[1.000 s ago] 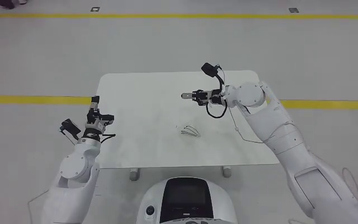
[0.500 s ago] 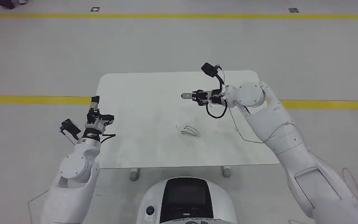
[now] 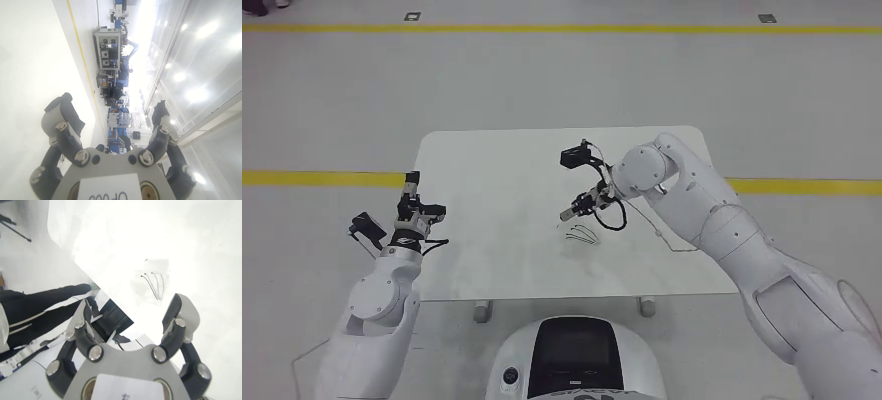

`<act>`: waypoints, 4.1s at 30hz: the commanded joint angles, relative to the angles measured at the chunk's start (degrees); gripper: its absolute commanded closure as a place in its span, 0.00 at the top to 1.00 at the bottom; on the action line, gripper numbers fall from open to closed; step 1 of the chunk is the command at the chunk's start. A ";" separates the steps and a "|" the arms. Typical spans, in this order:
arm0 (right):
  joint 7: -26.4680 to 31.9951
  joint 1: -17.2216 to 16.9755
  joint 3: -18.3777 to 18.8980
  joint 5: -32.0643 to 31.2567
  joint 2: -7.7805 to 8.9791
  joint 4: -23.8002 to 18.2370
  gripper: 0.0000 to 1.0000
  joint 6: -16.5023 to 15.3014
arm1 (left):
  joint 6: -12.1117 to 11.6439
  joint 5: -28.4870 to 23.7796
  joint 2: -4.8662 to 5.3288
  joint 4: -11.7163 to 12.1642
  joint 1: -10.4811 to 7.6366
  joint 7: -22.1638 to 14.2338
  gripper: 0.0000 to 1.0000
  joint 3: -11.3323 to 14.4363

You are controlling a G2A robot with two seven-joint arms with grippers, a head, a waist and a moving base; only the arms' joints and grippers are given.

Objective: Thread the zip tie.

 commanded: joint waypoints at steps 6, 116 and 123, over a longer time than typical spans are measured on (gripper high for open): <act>-0.08 -0.13 0.14 -0.14 0.06 -0.19 1.00 0.16 | 0.00 0.00 0.00 0.00 0.00 0.00 1.00 0.00; -6.29 -0.53 -15.74 -25.41 -10.87 12.14 0.20 -11.24 | 0.00 0.00 0.00 0.00 0.00 0.00 1.00 0.00; -7.24 -0.67 -16.60 -26.94 -12.43 15.36 0.12 -10.52 | 0.00 0.00 0.00 0.00 0.00 0.00 1.00 0.00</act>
